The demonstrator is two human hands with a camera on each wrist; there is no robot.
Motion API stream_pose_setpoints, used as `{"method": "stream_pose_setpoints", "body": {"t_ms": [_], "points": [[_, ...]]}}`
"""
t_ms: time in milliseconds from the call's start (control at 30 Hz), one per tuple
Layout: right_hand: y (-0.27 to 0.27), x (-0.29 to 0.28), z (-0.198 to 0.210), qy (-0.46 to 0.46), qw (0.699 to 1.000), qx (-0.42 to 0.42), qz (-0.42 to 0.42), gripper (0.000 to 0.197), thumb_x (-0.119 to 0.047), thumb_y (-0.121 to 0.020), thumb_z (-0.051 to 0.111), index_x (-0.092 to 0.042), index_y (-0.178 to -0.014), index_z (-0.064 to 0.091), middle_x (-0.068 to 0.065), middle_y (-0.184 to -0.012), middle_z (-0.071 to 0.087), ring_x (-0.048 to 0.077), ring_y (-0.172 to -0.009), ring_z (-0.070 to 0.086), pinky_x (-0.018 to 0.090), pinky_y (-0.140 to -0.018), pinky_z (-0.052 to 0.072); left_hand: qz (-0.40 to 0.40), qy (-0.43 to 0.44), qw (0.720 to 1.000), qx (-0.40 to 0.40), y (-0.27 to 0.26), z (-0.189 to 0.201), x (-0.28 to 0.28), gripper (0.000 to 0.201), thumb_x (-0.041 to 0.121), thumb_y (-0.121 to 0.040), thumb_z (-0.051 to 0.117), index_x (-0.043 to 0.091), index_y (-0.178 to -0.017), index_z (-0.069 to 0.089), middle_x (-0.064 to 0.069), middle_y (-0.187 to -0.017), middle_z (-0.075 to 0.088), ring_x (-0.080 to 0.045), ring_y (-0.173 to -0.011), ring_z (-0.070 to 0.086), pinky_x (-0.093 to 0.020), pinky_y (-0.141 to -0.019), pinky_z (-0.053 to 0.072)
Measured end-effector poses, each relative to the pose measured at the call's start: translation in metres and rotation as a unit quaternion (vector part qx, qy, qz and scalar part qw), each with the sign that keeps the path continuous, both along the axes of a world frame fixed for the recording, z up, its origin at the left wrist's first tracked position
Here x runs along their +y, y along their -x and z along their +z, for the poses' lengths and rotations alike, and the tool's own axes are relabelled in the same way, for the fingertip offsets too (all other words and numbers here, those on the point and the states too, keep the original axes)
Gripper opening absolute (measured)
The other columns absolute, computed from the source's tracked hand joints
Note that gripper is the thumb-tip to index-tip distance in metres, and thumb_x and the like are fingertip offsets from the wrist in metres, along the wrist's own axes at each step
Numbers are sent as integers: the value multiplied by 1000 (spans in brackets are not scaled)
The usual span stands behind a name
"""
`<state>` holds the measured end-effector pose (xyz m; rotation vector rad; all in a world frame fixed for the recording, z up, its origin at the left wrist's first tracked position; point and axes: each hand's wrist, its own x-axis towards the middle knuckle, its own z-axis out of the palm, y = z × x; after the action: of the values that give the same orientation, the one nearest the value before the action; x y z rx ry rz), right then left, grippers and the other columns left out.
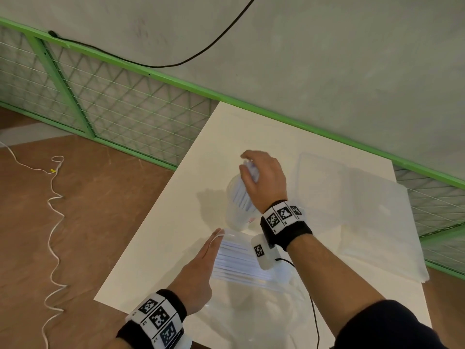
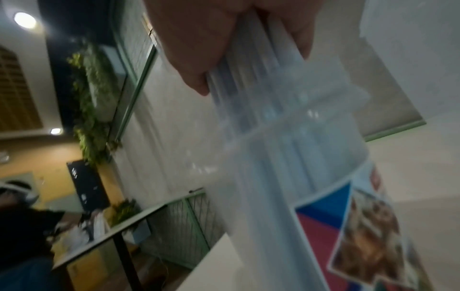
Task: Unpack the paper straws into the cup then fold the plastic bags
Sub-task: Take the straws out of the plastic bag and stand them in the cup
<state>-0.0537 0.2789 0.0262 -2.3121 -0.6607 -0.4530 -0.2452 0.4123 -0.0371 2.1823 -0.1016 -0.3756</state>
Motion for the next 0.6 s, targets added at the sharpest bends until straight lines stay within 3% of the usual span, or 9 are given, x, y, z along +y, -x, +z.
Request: {"method": "stream_pose_setpoints", "body": {"t_ms": [100,200,300,400,500,600], "points": [[-1,-4,-1,87,996,30,18,38,-24,-93,58,-28,-131,55,-3,-133,52,24,-110,52,39,-89,48,2,0,1000,-2,0,1,-1,107,-21,-72,34,46,-137,-18,34,-149,-18,9,-139,1,7,-97,6],[2,-6,-5,193,981,18,27,39,-29,-92,61,-27,-130,57,-2,-131,56,28,-111,50,48,-80,53,1,2,1000,-6,-1,2,-2,107,-21,-72,35,47,-136,-18,35,-147,-18,8,-138,4,-1,-102,13],[4,-6,2,170,985,15,12,28,-30,-93,61,-24,-120,62,-1,-118,59,26,-105,50,45,-76,53,4,0,1000,-4,0,2,-1,108,-21,-72,35,48,-136,-18,35,-148,-18,9,-139,3,3,-101,10],[5,-6,6,143,989,40,-9,27,-31,-99,52,-24,-124,59,0,-123,57,25,-110,49,45,-82,51,8,4,1000,-3,1,1,-1,109,-22,-72,35,51,-134,-19,36,-148,-18,10,-138,3,7,-97,9],[5,-8,8,268,961,62,-31,40,-37,-103,34,-30,-141,43,-7,-146,43,21,-130,39,48,-98,40,8,1,1000,-4,1,2,-2,109,-21,-73,36,49,-135,-19,35,-148,-18,9,-136,8,-2,-102,17],[8,-8,14,328,942,61,-26,49,-47,-103,22,-35,-151,25,-13,-161,16,18,-147,13,49,-110,17,8,-1,1000,-4,1,3,-3,108,-20,-73,36,48,-136,-18,34,-149,-17,9,-136,8,-1,-102,17]]}}
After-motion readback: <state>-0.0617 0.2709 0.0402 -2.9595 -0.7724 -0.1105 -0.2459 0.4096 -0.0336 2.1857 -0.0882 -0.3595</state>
